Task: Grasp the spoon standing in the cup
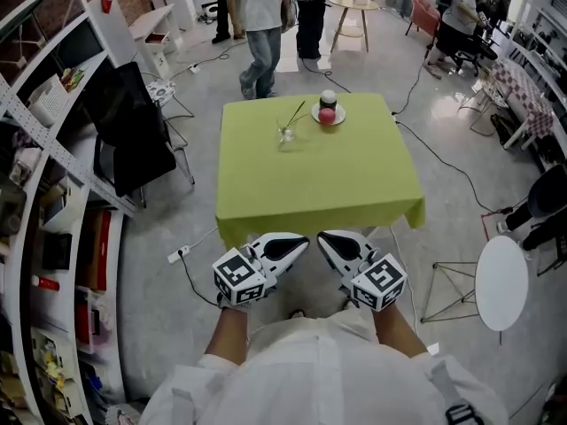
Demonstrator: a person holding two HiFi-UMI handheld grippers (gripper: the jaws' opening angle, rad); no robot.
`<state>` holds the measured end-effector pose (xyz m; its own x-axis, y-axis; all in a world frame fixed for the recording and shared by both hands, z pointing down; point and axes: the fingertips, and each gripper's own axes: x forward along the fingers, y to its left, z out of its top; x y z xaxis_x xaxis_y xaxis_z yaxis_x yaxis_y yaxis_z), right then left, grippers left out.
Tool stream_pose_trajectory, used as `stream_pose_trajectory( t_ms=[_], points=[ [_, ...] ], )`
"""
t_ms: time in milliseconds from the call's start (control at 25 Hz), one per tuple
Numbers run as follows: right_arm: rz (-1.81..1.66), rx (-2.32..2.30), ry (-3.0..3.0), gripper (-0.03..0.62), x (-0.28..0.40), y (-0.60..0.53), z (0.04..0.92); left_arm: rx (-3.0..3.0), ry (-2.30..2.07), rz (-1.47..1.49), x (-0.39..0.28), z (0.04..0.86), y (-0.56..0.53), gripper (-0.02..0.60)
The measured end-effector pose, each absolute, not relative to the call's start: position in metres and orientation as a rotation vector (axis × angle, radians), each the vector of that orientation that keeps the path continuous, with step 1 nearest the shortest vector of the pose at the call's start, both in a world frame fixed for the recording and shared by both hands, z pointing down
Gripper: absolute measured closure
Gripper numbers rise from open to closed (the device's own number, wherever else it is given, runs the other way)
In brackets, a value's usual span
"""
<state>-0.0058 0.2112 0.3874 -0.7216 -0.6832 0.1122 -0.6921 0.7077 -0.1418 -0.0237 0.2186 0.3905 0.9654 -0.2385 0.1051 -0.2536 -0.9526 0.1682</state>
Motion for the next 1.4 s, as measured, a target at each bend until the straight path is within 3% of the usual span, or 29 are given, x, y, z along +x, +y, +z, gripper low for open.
stream_pose_trajectory(
  t_ms=[800, 1400],
  points=[
    [0.326, 1.076, -2.733, 0.589, -0.010, 0.203, 0.418, 2.856, -0.388, 0.110, -0.030, 0.411, 0.208, 0.578],
    [0.410, 1.025, -2.750, 0.591, 0.016, 0.113, 0.433, 2.778, -0.424, 0.148, -0.003, 0.431, 0.119, 0.578]
  ],
)
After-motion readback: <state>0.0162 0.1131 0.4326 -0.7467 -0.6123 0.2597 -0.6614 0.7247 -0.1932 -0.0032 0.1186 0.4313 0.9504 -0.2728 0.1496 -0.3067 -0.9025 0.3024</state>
